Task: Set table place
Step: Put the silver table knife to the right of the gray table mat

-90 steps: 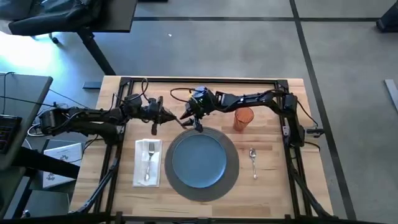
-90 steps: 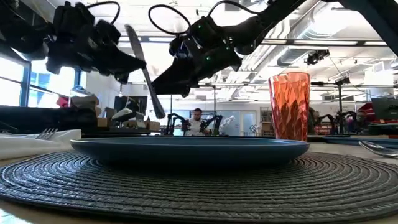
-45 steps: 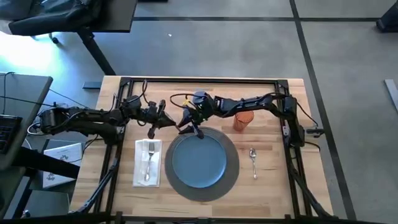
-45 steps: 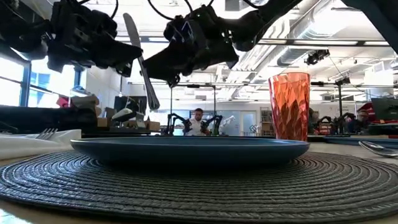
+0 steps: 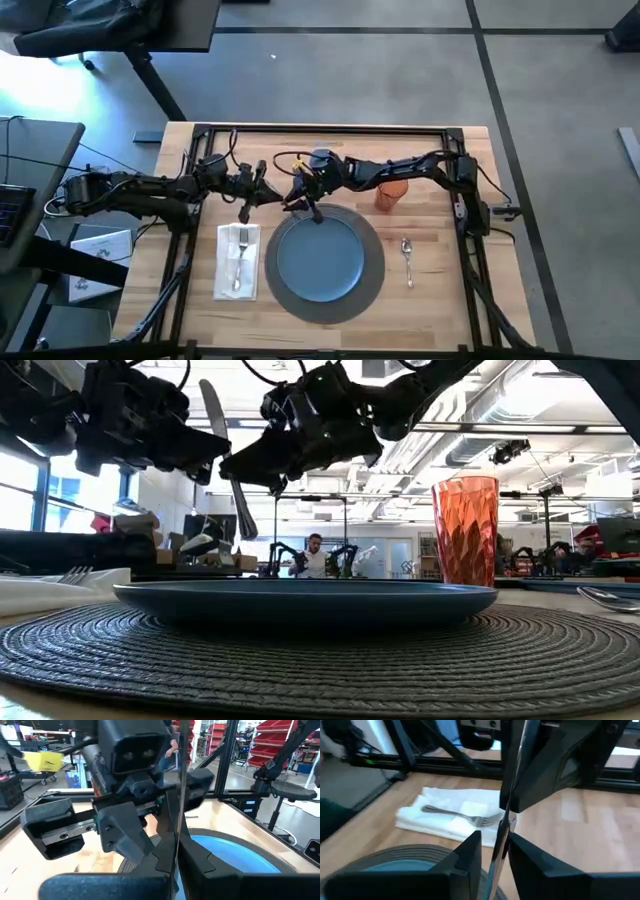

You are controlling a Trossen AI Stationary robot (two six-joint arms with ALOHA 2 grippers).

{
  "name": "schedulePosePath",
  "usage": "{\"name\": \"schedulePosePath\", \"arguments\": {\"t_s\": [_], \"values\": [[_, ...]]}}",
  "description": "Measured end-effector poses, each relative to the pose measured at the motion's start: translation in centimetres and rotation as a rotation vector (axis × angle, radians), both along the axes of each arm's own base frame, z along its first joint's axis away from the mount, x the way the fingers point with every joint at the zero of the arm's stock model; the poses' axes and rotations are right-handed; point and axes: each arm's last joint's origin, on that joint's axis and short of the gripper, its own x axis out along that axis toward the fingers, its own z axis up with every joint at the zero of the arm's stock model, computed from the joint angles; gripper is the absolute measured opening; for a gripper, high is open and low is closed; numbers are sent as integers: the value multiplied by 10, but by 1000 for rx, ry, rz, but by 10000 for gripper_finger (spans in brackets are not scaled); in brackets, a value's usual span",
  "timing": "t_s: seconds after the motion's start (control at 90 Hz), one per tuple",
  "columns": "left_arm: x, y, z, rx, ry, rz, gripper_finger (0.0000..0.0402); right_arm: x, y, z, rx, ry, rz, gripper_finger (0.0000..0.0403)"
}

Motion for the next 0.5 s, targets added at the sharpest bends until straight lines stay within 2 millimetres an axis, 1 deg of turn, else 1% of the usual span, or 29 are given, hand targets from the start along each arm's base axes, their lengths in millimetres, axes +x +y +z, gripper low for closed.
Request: {"name": "schedulePosePath", "arguments": {"t_s": [0.111, 0.156, 0.3, 0.433, 0.5], "values": [[0, 0, 0, -4, 3, 9, 0, 0, -1, -2, -17, 23, -42, 20], [0, 1, -1, -5, 10, 21, 0, -1, -1, -3, -21, 35, -57, 11], [0, 2, -3, -12, 33, 81, 1, -3, -3, -4, -35, 83, -143, 11], [0, 3, -4, -12, 39, 123, 2, -6, -1, 2, -45, 116, -195, 6], [0, 4, -4, -14, 47, 145, 9, -8, 1, 3, -36, 143, -217, 4]]}}
